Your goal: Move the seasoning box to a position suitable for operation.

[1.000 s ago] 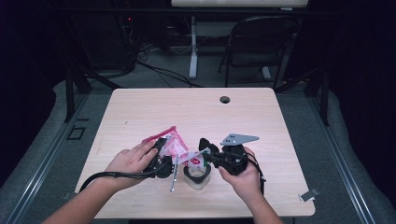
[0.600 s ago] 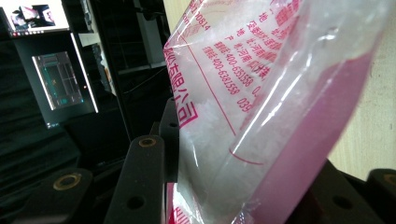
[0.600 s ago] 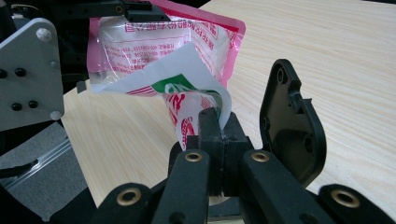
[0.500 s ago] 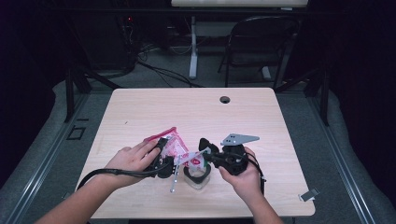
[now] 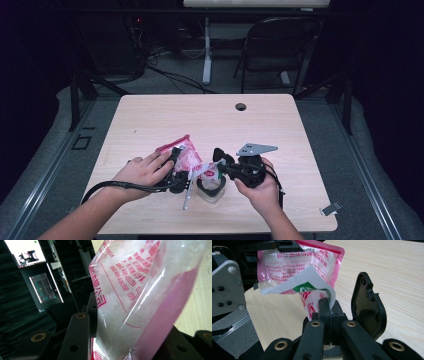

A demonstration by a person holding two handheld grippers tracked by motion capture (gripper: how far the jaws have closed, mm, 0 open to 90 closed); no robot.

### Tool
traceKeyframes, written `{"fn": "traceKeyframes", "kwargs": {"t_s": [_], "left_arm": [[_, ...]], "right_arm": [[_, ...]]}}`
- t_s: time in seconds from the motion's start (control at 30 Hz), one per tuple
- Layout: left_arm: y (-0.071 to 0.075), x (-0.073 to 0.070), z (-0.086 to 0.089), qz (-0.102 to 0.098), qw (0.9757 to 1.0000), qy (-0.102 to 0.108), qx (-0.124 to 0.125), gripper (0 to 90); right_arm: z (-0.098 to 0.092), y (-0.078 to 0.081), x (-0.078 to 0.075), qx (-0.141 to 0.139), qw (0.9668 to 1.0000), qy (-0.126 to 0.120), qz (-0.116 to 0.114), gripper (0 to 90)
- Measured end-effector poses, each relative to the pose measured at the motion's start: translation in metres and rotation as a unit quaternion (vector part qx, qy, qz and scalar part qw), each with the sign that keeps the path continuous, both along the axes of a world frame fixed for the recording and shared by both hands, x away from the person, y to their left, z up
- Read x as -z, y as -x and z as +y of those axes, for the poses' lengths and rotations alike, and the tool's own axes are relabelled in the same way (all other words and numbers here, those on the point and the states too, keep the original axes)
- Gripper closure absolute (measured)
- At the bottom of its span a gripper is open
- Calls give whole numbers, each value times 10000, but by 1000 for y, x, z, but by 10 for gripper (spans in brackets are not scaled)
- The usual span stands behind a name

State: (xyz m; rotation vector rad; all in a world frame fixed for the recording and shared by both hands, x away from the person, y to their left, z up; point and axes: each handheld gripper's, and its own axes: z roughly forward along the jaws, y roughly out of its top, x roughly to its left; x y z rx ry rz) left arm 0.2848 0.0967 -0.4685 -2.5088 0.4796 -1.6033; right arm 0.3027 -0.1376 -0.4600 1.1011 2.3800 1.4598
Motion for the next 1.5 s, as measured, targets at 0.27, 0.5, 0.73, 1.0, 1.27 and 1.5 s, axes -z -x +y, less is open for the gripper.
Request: {"fn": "traceKeyframes", "kwargs": {"t_s": [0.27, 0.5, 0.73, 1.0, 1.27, 1.5], "left_arm": [[2, 0, -2, -73, 9999, -134, 64, 684], [3, 1, -2, -132, 9996, -222, 106, 691], [3, 0, -3, -174, 9994, -254, 127, 704], [4, 2, -4, -236, 9992, -265, 157, 724], [6, 4, -2, -388, 9989, -183, 185, 733], [8, 6, -1, -561, 9979, -147, 276, 735]], "right_arm": [[0, 0, 0, 14, 10000, -8, -3, 900], [1, 0, 1, 8, 10000, -4, -9, 900], [0, 0, 1, 16, 10000, -23, -9, 900], [0, -1, 2, 34, 10000, -32, -7, 900], [-1, 0, 1, 25, 10000, -42, -6, 900], [-1, 0, 1, 20, 10000, -32, -11, 900]]}}
